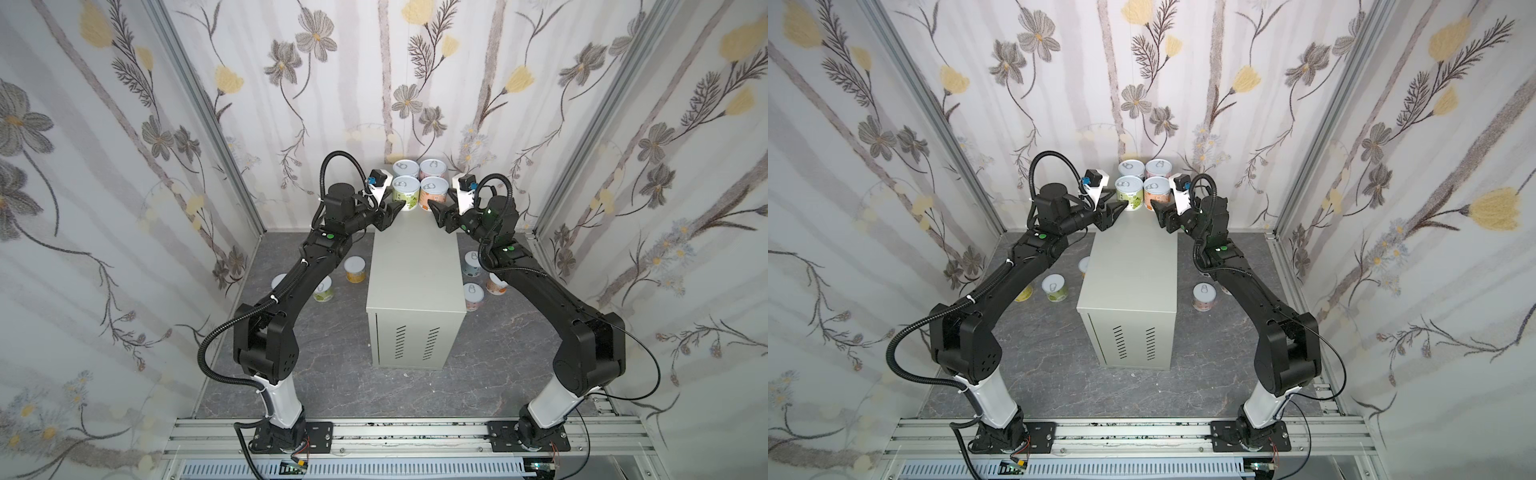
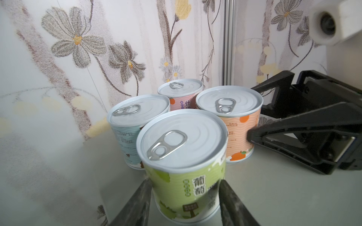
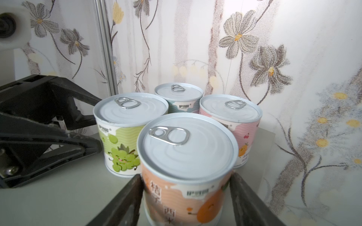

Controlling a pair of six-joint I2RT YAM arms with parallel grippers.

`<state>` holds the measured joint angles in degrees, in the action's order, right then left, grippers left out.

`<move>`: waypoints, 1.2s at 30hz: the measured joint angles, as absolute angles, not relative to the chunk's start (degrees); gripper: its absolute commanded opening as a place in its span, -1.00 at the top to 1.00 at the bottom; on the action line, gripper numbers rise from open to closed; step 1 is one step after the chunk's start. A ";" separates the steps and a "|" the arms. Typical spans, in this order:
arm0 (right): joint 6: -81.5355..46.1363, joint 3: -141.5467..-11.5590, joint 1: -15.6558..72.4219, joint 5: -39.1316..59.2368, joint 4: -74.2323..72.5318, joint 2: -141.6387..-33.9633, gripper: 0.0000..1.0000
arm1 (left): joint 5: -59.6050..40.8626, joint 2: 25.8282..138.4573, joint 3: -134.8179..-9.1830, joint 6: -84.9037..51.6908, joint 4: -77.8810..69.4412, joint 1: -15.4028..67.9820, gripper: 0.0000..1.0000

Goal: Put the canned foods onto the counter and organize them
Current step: 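Push the green and orange cans together with both grippers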

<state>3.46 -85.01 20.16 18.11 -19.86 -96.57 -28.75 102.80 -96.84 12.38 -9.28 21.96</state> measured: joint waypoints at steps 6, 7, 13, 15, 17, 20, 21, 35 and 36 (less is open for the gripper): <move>3.42 -85.43 20.12 18.09 -19.88 -96.97 -0.36 | -28.75 103.13 -97.06 12.16 -9.45 21.96 -0.11; 3.44 -85.49 20.08 18.06 -19.88 -97.03 -0.36 | -28.75 103.18 -97.10 12.14 -9.54 21.96 -0.11; 3.29 -85.86 19.97 18.06 -20.10 -97.47 -0.35 | -28.84 103.35 -97.25 12.03 -9.61 21.96 -0.12; 3.27 -85.95 19.97 18.09 -20.10 -97.56 -0.35 | -28.86 103.42 -97.27 12.01 -9.63 21.96 -0.13; 3.27 -86.04 19.90 18.09 -20.08 -97.67 -0.35 | -28.88 103.55 -97.43 12.01 -9.61 21.98 -0.13; 3.25 -86.28 19.90 18.09 -20.08 -97.84 -0.35 | -28.88 103.94 -97.82 11.94 -9.76 21.98 -0.14; 3.27 -86.35 19.90 18.11 -20.08 -97.89 -0.35 | -28.91 104.05 -97.93 11.94 -9.82 21.98 -0.14; 3.05 -87.42 19.64 18.28 -20.25 -98.98 -0.34 | -28.84 104.75 -98.56 11.79 -10.28 22.06 -0.17; 3.05 -87.44 19.64 18.31 -20.25 -99.02 -0.34 | -28.80 104.75 -98.56 11.79 -10.28 22.06 -0.18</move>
<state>3.05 -87.44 19.64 18.31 -20.25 -99.02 -28.80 104.75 -98.56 11.79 -10.28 22.06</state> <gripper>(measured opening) 0.670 0.586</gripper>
